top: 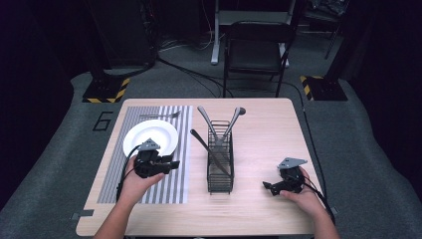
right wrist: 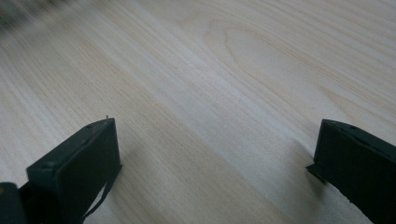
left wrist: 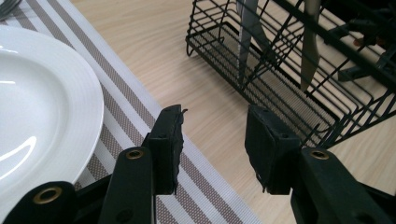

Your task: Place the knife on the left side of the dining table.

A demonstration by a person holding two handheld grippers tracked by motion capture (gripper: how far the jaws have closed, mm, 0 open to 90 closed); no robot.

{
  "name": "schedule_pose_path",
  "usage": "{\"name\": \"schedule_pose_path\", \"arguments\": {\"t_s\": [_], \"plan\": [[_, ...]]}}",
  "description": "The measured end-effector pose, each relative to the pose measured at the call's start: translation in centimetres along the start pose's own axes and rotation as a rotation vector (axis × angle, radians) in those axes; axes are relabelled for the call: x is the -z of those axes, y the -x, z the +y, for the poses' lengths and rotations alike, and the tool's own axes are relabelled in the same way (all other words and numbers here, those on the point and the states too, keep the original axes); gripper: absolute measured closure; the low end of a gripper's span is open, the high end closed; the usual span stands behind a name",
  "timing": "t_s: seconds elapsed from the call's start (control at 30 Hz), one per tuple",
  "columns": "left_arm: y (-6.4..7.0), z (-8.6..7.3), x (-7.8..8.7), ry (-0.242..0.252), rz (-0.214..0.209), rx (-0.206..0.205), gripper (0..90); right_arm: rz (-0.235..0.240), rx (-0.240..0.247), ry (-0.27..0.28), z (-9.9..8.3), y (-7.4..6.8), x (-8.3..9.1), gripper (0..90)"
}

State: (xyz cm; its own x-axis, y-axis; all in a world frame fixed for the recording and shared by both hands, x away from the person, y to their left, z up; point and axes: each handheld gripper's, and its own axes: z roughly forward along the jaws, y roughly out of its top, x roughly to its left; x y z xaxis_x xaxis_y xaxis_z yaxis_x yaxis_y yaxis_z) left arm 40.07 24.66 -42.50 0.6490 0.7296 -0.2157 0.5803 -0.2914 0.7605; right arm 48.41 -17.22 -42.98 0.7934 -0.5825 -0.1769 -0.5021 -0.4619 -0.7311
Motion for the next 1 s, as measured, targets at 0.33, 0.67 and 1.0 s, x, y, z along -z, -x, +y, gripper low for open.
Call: {"name": "schedule_pose_path", "arguments": {"t_s": [0.33, 0.67, 1.0], "plan": [[0.3, 2.6, 0.7, 0.031, 0.001, 0.039, 59.0, -0.003, 0.001, 0.001, 0.0, 0.0, 0.0, 0.0], [0.7, 4.8, 0.7, 0.035, 0.004, 0.056, 59.9, -0.003, 0.002, 0.001, 0.0, 0.0, 0.0, 0.0], [1.2, 7.2, 0.7, 0.059, -0.001, 0.067, 60.5, -0.005, 0.006, 0.004, 0.0, 0.0, 0.0, 0.0]]}}
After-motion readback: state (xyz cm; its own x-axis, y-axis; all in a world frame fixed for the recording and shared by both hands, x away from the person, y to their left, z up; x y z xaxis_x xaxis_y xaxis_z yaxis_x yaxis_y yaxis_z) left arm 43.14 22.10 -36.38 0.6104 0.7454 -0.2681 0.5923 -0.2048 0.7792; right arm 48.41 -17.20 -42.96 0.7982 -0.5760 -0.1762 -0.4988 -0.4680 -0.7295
